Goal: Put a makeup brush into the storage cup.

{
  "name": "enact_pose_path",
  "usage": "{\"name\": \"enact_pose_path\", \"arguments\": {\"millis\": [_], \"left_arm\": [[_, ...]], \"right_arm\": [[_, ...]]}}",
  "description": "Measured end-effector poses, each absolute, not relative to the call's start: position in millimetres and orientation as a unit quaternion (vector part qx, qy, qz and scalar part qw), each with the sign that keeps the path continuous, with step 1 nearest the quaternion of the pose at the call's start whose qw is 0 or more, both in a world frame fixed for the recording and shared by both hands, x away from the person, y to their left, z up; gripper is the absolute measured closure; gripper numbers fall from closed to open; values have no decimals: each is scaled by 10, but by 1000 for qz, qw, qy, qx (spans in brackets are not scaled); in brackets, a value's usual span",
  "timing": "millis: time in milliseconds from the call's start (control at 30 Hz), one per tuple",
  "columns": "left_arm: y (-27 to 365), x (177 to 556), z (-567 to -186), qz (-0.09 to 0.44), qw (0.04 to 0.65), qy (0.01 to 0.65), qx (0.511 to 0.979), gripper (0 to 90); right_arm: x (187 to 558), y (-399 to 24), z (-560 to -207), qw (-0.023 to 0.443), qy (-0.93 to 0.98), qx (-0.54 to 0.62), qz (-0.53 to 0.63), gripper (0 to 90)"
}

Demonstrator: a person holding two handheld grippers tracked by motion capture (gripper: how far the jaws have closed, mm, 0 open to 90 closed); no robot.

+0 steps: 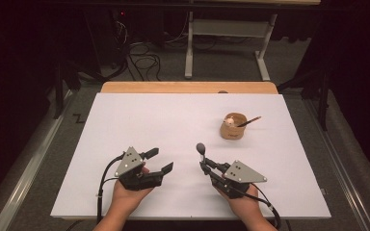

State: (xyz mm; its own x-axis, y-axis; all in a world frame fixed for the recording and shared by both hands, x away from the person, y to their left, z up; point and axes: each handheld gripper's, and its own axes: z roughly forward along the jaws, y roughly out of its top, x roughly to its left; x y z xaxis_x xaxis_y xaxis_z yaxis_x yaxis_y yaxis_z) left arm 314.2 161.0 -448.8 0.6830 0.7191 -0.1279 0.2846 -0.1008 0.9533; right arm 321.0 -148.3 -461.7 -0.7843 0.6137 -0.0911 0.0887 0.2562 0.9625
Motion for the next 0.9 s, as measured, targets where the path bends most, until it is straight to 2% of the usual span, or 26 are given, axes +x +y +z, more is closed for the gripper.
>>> {"name": "enact_pose_path", "arguments": {"millis": [233, 600, 900], "left_arm": [[1824, 3115, -4547, 211, 556, 376, 710, 168], [1984, 3084, -4644, 233, 543, 398, 702, 102], [2036, 3066, -4699, 247, 533, 410, 697, 1]], "right_arm": [[3219, -1547, -4600, 239, 754, 241, 562, 807], [3265, -1662, -4590, 250, 747, 254, 562, 806], [3276, -1769, -4560, 253, 735, 269, 568, 806]]}}
